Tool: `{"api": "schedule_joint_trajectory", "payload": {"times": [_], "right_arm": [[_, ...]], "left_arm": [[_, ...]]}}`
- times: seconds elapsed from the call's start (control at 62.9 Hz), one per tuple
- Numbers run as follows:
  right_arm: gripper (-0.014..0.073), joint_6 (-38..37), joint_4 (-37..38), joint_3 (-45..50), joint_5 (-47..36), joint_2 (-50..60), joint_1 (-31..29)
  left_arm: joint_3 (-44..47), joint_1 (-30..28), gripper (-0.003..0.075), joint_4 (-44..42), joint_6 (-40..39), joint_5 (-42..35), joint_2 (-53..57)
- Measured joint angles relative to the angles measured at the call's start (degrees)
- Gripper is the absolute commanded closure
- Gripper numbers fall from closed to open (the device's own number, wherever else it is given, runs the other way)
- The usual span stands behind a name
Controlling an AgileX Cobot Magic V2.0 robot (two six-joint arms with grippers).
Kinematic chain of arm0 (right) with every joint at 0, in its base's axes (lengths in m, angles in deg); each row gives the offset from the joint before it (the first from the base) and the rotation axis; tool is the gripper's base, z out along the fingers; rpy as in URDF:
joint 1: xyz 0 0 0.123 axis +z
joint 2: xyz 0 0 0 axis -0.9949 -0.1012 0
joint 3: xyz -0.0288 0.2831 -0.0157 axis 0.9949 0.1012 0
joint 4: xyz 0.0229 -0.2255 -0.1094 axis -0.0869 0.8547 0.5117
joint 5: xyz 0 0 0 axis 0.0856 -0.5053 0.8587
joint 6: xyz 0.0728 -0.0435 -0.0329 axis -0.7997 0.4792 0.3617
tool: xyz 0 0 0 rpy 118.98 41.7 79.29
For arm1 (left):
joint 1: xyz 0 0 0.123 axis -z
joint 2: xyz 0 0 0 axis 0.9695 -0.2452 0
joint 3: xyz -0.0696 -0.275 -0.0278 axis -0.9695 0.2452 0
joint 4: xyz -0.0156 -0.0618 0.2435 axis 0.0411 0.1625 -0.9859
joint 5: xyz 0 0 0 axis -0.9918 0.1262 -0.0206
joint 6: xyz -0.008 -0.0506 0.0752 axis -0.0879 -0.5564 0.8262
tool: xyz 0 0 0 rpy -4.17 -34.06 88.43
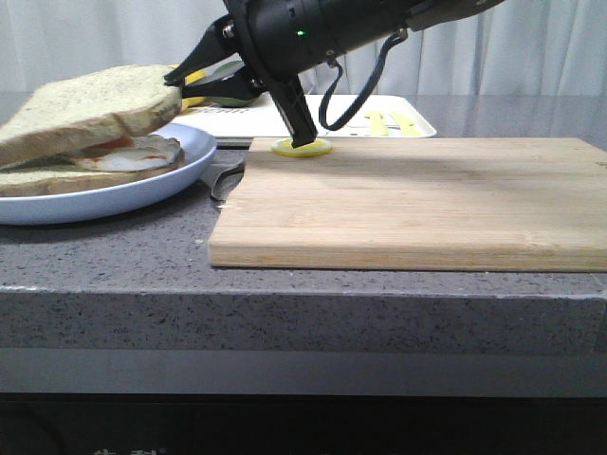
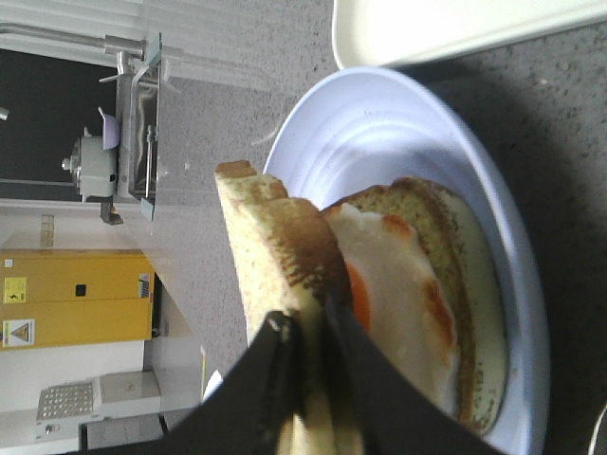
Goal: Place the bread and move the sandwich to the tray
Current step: 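Lower the bread onto the fried egg and open the right gripper, then withdraw the right gripper away from the plate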
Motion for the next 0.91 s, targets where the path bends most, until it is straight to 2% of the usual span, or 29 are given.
{"api": "schedule_joint_trajectory", "payload": {"times": [0.159,0.366,0.525,0.763,0.906], "right_arm": [[0.0227,0.00,0.00,-0.08,0.66,0.00,0.00],[0.0218,0.00,0.87,-0.08,0.92,0.00,-0.37],[0.0218,0.00,4.28,-0.08,4.63,0.38,-2.84],[0.0223,-0.28,20.80,-0.08,10.92,8.21,-6.45],[0.0223,-5.95,37.05,-0.08,11.69,17.80,-7.40]], "left_arm": [[0.00,0.00,0.0301,0.00,0.00,0.00,0.00],[0.00,0.00,0.0301,0.00,0.00,0.00,0.00],[0.00,0.00,0.0301,0.00,0.00,0.00,0.00],[0.00,0.00,0.0301,0.00,0.00,0.00,0.00],[0.00,0.00,0.0301,0.00,0.00,0.00,-0.49]]}}
